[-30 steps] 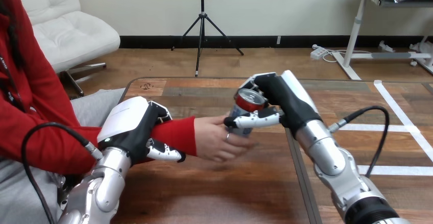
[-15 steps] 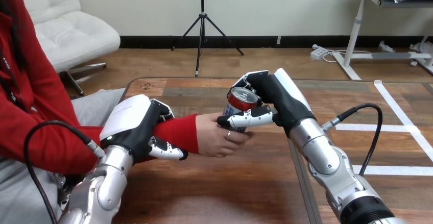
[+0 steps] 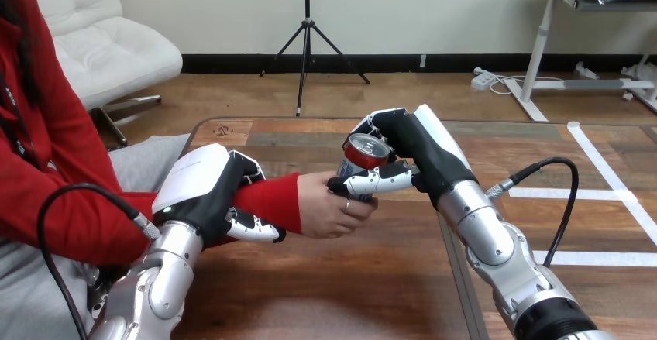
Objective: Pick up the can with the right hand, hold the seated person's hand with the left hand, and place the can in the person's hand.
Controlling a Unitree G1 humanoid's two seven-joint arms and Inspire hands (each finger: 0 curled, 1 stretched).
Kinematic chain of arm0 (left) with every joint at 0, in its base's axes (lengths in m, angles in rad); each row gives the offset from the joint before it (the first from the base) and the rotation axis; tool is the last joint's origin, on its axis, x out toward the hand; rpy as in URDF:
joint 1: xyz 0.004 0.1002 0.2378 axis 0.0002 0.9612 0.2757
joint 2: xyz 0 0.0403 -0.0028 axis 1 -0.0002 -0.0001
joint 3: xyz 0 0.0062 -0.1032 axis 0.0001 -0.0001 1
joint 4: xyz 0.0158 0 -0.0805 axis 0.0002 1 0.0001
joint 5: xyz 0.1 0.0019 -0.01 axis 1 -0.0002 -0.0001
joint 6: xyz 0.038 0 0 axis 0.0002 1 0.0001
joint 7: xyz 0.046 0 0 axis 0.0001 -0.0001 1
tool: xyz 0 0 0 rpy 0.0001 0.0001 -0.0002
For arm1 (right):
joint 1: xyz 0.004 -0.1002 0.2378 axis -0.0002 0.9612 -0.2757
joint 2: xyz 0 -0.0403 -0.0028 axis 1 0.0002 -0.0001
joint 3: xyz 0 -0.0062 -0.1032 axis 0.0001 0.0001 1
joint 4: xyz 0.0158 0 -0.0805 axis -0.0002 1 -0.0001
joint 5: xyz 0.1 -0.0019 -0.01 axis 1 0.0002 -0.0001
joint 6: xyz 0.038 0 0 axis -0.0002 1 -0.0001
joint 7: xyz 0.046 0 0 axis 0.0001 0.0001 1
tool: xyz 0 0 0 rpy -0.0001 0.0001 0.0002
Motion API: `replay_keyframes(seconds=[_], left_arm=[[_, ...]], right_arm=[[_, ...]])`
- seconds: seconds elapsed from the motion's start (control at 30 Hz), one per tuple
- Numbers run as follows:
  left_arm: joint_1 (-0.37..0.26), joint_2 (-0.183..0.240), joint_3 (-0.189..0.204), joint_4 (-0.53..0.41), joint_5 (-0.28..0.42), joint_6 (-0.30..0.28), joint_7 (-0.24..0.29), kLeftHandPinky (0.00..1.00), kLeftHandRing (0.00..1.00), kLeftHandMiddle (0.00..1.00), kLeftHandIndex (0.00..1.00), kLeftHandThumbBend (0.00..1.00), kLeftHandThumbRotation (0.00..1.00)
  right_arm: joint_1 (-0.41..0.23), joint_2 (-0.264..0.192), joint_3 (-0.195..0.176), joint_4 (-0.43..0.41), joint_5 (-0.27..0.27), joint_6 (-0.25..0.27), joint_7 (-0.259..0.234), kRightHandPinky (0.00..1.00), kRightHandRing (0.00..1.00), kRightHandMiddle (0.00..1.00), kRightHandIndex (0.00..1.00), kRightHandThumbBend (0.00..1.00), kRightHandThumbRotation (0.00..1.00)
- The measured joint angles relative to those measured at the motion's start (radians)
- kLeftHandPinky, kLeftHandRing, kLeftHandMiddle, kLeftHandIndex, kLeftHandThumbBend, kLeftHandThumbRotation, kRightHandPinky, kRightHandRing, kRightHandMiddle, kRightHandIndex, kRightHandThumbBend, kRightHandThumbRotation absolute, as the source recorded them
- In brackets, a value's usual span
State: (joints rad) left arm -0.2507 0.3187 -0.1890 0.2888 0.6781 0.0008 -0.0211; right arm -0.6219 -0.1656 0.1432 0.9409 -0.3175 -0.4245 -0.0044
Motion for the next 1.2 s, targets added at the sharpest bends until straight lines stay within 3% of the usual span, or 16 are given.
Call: replay_keyframes(seconds=[0.67, 1.2], left_arm=[[0.0, 0.001, 0.001, 0.0, -0.001, 0.0, 0.0, 0.22, 0.29, 0.35, 0.34, 0.67, 0.0], [0.0, 0.001, 0.003, -0.001, -0.003, 0.0, 0.0, 0.24, 0.31, 0.37, 0.37, 0.7, 0.0]], right_arm=[[0.0, 0.002, 0.005, 0.0, -0.002, 0.0, -0.001, 0.33, 0.36, 0.41, 0.43, 0.78, 0.0], [-0.001, 0.003, 0.005, 0.0, -0.004, 0.0, 0.0, 0.36, 0.4, 0.45, 0.46, 0.79, 0.0]])
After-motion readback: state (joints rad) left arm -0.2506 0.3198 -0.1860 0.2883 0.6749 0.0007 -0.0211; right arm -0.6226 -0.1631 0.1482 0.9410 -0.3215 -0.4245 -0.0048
